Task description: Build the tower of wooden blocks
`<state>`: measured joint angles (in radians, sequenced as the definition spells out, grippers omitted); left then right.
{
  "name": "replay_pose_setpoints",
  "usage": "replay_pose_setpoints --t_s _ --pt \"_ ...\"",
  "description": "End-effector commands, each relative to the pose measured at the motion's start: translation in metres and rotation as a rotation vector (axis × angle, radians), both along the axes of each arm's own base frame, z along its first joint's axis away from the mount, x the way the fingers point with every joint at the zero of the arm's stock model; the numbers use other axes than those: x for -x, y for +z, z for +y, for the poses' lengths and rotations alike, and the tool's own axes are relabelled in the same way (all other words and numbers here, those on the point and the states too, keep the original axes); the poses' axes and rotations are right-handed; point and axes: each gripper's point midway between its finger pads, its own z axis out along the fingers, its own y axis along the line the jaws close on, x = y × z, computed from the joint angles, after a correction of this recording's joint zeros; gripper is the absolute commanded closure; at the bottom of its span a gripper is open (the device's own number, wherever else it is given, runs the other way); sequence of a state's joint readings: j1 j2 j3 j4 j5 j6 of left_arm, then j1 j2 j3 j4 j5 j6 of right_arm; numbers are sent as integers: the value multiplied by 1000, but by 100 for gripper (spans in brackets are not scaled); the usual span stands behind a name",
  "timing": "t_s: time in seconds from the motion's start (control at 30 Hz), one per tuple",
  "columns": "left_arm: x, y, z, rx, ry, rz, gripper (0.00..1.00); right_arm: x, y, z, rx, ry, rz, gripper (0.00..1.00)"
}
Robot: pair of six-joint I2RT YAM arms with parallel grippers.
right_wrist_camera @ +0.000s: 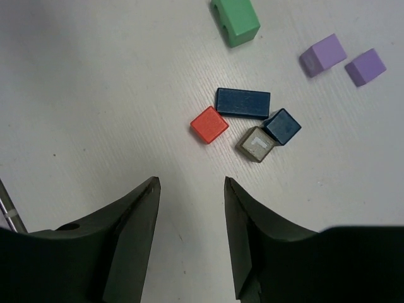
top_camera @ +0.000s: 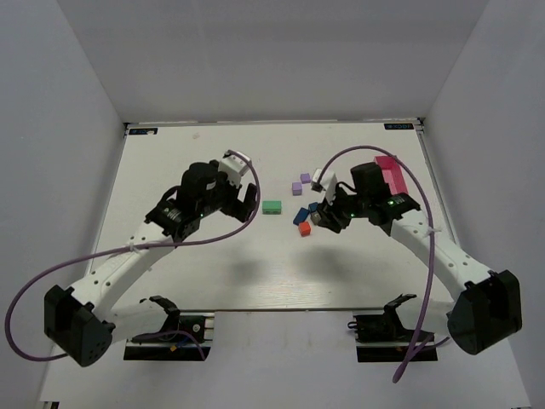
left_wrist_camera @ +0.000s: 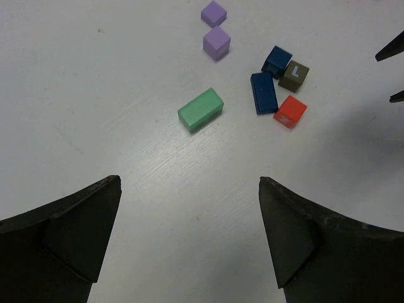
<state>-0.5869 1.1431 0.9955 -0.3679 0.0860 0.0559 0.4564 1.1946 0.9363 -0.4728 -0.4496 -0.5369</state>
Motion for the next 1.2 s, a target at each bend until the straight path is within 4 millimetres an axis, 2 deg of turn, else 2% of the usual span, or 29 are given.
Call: replay_pose_setpoints --t_s 0.0,0.03,0.1,0.13,0.17,0.27,0.3,0.4,0.6,0.73,0.77,1.03,1.17 --pt "6 -6 18 48 120 19 0 -16 -6 6 68 -84 -4 49" --pt "5 2 26 53 158 -19 0 -18 -5 11 55 -108 1 51" --pt "6 10 31 69 182 -41 0 -24 -17 14 92 -133 22 51" --pt "5 9 37 60 211 -51 0 -27 -12 18 76 -159 34 51" --pt "8 12 40 68 212 -62 0 -29 -18 20 84 -170 55 51" --pt "8 11 41 71 220 -71 0 -37 -22 27 67 -228 95 47" --pt "7 11 43 69 228 -74 0 -37 -25 30 60 -236 112 42" --pt "9 9 44 62 228 -65 0 -39 -41 37 71 -247 161 37" --pt "8 5 41 58 219 -54 0 -32 -54 49 73 -234 198 37" --pt "8 2 39 55 210 -45 0 -33 -58 50 74 -252 199 37" --pt "8 2 39 55 210 -45 0 -32 -67 50 94 -257 215 37" --pt "8 2 39 55 210 -45 0 -37 -91 45 160 -323 228 38" --pt "9 2 38 58 202 -42 0 -40 -94 45 167 -339 221 38"
